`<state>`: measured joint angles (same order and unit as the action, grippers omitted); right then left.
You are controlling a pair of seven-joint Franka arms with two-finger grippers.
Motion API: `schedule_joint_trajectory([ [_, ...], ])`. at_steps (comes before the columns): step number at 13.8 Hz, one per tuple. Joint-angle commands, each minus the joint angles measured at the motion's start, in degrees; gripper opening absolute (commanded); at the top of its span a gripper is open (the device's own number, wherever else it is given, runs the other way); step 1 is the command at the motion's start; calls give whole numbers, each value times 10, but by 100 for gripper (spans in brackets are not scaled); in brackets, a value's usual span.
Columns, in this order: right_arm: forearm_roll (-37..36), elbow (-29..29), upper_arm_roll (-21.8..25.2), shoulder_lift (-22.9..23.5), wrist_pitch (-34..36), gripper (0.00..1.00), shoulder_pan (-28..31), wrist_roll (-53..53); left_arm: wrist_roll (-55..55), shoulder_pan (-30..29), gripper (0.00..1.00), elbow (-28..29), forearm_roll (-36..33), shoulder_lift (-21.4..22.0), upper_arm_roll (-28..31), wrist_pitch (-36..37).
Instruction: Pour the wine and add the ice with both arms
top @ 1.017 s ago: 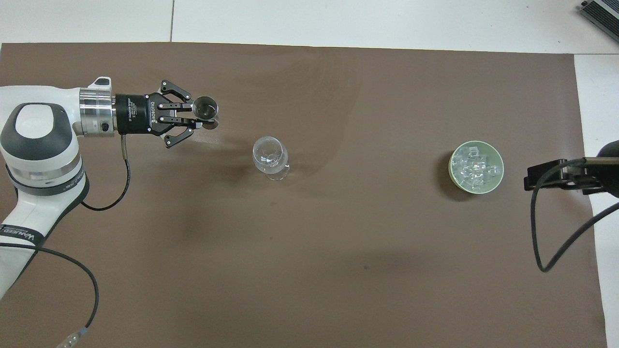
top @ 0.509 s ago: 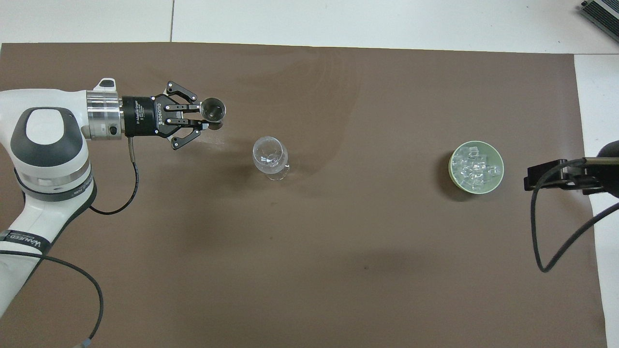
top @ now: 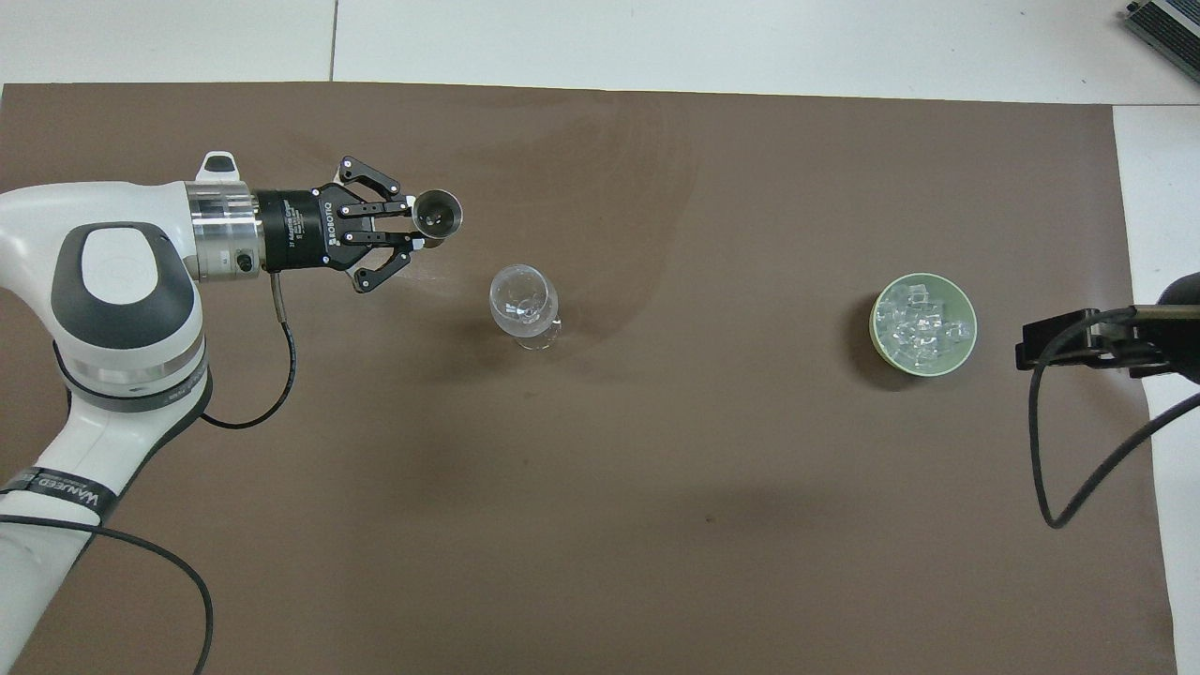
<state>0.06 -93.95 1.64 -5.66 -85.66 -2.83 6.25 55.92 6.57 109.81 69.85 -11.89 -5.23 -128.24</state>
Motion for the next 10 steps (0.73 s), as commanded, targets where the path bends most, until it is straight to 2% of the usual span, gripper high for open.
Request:
schedule_joint_trajectory([
  [1, 10, -10, 2, -9, 1, 100, 0, -12, -5, 26, 0, 34, 8, 32, 9, -39],
  [10, 10, -10, 2, -9, 1, 100, 0, -12, -4, 47, 0, 52, 3, 48, 9, -84],
])
